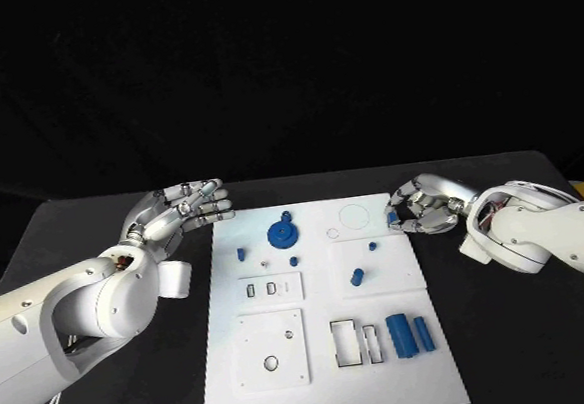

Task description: Assemble the parts on the task board

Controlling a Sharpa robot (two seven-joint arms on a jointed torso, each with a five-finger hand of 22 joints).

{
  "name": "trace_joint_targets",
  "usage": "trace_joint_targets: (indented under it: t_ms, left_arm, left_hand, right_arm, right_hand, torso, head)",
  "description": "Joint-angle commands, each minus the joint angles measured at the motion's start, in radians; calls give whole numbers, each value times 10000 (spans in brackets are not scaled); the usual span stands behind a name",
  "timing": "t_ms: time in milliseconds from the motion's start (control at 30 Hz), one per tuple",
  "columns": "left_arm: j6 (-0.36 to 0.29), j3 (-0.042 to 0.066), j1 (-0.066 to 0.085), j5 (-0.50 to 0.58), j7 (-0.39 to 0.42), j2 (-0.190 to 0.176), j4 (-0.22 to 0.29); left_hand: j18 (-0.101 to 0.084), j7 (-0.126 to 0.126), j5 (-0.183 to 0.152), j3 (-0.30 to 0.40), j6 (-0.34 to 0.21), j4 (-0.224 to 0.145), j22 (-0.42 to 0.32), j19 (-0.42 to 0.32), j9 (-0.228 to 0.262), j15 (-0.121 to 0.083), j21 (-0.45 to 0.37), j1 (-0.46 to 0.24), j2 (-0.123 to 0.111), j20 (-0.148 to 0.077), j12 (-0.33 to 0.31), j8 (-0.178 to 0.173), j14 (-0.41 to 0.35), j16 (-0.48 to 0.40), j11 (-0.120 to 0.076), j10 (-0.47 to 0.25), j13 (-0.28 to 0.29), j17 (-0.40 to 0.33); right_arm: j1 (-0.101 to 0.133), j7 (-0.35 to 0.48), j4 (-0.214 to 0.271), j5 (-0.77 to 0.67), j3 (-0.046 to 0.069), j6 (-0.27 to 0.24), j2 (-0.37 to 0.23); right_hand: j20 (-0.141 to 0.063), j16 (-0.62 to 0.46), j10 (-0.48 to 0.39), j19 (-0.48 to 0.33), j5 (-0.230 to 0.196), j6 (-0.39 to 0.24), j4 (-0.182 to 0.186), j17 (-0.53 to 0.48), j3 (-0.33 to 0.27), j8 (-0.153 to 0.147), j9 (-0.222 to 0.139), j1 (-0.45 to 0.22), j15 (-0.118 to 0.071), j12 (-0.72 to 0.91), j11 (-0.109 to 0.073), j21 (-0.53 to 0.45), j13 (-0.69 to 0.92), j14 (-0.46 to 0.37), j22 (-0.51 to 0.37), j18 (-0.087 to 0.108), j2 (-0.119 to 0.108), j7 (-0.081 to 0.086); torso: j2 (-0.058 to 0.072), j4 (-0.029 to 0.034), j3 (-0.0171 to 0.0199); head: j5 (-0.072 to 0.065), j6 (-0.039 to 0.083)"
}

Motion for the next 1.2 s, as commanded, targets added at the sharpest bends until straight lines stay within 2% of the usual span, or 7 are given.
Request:
trace_joint_targets:
  t_ms: [33,267,333,533,800,1000,1200]
  left_arm:
    - [192,8,10,23,78,14,28]
    - [193,8,10,23,78,24,13]
    - [194,8,10,23,78,27,6]
    - [195,7,10,24,79,33,-13]
    - [212,7,10,27,76,67,-37]
    - [215,7,10,44,72,102,-69]
    - [250,7,10,69,71,139,-48]
  left_hand:
    - [114,567,46,46,22,19,-10,-28,-11,10,33,-75,15,-7,-27,-61,-41,63,78,19,-14,10]
    - [114,567,46,46,22,19,-10,-28,-11,10,33,-75,15,-7,-27,-61,-41,63,78,19,-14,10]
    - [114,567,46,46,22,19,-10,-28,-11,10,33,-75,15,-7,-27,-61,-41,63,78,19,-14,10]
    - [114,567,46,46,22,19,-10,-28,-11,10,33,-75,15,-7,-27,-61,-41,63,78,19,-14,10]
    - [114,567,46,46,22,19,-10,-28,-11,10,33,-75,15,-7,-27,-61,-41,63,78,19,-14,10]
    - [114,567,46,46,22,19,-10,-28,-11,10,33,-75,15,-7,-27,-61,-41,63,78,19,-14,10]
    - [114,567,46,46,22,19,-10,-28,-11,10,33,-75,15,-7,-27,-61,-41,63,78,19,-14,10]
  right_arm:
    - [-24,-40,16,-126,-4,-141,17]
    - [-31,-4,150,-126,0,-581,-13]
    - [-31,-24,230,-126,6,-686,-39]
    - [40,-394,854,-316,58,-1000,-187]
    - [349,-1292,2045,-1261,96,-1365,-163]
    - [427,-2104,2642,-1846,99,-1437,388]
    - [387,-2778,2938,-2158,83,-1353,1106]
  right_hand:
    - [-14,59,74,692,-30,139,-35,2443,79,108,41,10,-65,53,-52,36,15,997,2265,-156,205,-33]
    - [-87,66,175,771,64,381,-107,2466,161,393,169,109,-146,88,-146,132,102,1003,2349,-187,513,-139]
    - [-141,68,127,779,-570,325,-199,2472,345,551,251,183,-193,22,-186,139,51,1005,2359,-190,724,-177]
    - [-144,69,105,797,-556,261,-173,2477,368,564,259,120,-188,1,-174,162,31,1006,2379,-197,738,-158]
    - [-134,67,90,895,-832,117,-81,2471,459,608,282,-21,-171,-31,-156,284,8,1004,2478,-236,890,-139]
    - [-131,49,88,915,-797,60,-58,2417,476,607,281,-68,-166,-37,-147,308,6,991,2497,-244,894,-126]
    - [-130,42,68,892,-779,37,-51,2396,477,602,279,-87,-164,-54,-141,279,-17,986,2475,-235,883,-120]
  torso:
    - [2,-6,0]
    - [-9,0,-2]
    - [-13,1,-5]
    - [-24,-15,-15]
    - [-39,-9,-31]
    - [-62,-6,-30]
    - [-88,13,-61]
  head:
    - [15,-7]
    - [19,-36]
    - [40,-45]
    - [59,-52]
    - [91,-55]
    - [280,-120]
    - [318,-160]
